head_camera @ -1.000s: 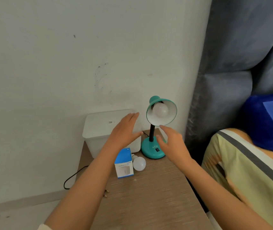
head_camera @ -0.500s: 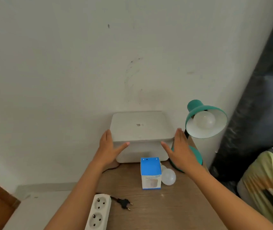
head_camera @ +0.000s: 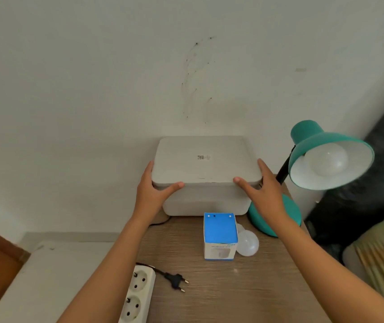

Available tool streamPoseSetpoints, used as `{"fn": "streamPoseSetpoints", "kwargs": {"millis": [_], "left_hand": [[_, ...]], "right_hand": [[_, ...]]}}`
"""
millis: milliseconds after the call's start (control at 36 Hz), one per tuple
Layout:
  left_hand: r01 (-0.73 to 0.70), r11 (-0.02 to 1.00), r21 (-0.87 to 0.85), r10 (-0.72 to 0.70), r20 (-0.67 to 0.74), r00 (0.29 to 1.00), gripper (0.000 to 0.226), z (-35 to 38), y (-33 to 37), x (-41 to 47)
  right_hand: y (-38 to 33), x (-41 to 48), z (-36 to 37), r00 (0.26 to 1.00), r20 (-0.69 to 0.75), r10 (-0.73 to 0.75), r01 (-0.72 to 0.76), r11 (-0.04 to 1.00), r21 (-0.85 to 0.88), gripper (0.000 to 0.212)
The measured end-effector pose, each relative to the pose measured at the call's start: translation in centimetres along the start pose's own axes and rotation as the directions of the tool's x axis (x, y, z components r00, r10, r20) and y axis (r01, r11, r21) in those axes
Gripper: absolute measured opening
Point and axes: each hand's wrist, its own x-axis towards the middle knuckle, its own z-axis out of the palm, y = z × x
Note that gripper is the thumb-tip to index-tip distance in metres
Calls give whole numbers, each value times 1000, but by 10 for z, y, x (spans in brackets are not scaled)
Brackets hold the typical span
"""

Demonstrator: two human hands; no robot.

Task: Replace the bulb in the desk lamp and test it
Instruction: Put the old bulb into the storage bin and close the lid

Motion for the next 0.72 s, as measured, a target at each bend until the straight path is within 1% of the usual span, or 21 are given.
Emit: {"fn": "streamPoseSetpoints", "kwargs": {"millis": [83, 139, 222, 361, 500, 556, 639, 722], "left_hand": [[20, 997, -73, -22, -23, 1000, 85, 2, 4, 1], [31, 994, -104, -36, -41, 999, 86, 3, 7, 3], [22, 993, -115, -28, -47, 999, 83, 2, 11, 8], [8, 990, -143, -9, -7, 1000, 72, -3, 19, 15], [5, 977, -211, -1, 16, 1000, 70, -8, 24, 15], [-11, 973, -231, 14, 14, 1000, 75, -12, 27, 14], [-52, 975, -214, 56, 13, 998, 94, -22, 36, 14], [-92, 977, -194, 95, 6, 995, 102, -37, 49, 7]], "right_hand": [[-7, 3, 0, 998, -56, 6, -1, 996, 88, 97], [-11, 5, -1, 997, -82, 4, 6, 993, 114, 100], [-16, 6, -2, 997, -76, -2, 11, 993, 118, 101], [-20, 9, -3, 996, -87, -25, 35, 992, 125, 91], [-34, 10, -3, 995, -94, -42, 58, 984, 171, 97], [-40, 8, -5, 994, -82, -66, 79, 984, 163, 97], [-50, 1, -7, 991, -83, -103, 115, 980, 162, 94], [-61, -12, -7, 988, -98, -118, 134, 976, 172, 93]]}}
